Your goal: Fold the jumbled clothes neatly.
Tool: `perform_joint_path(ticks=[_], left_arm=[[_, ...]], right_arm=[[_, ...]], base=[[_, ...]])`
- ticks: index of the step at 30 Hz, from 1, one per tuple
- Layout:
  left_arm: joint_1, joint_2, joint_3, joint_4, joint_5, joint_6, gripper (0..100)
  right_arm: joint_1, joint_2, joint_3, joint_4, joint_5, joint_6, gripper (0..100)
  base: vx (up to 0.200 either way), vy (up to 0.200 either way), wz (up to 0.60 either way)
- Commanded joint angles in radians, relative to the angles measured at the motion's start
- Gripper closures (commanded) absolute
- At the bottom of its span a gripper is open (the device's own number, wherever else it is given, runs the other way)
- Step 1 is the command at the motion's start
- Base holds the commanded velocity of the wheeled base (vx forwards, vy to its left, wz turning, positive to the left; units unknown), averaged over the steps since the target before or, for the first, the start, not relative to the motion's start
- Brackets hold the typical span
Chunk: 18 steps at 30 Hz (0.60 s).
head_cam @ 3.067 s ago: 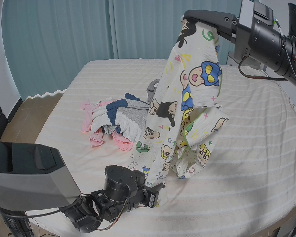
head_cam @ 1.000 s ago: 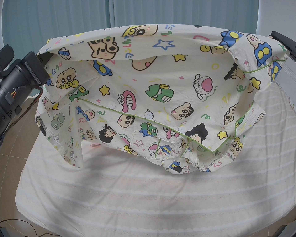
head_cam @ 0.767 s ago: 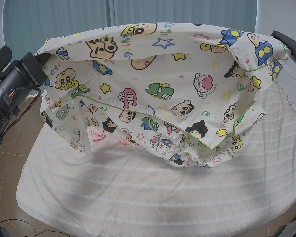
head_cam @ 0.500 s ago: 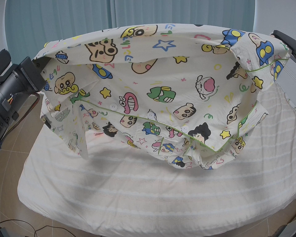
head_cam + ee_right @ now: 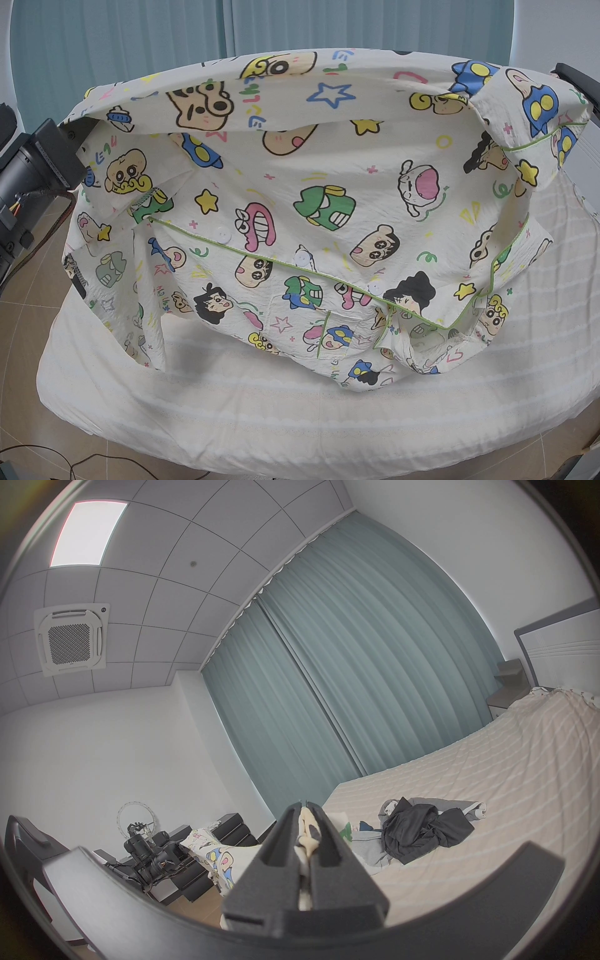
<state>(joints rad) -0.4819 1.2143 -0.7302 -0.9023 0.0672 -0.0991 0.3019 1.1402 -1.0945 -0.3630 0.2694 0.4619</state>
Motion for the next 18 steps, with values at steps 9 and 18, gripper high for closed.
perform_joint_path(ticks=[9,18], left_arm=[[-0.001,0.004,0.018,0.0,-0.001,0.004,100],[-0.001,0.004,0.018,-0.001,-0.003,0.006,100]], right_arm=[[0.0,0.004,0.002,-0.001,0.002,0.0,100],[0.006,0.003,-0.002,0.002,0.004,0.0,100]], base=[[0.0,-0.2,0.0],[0.0,-0.2,0.0]])
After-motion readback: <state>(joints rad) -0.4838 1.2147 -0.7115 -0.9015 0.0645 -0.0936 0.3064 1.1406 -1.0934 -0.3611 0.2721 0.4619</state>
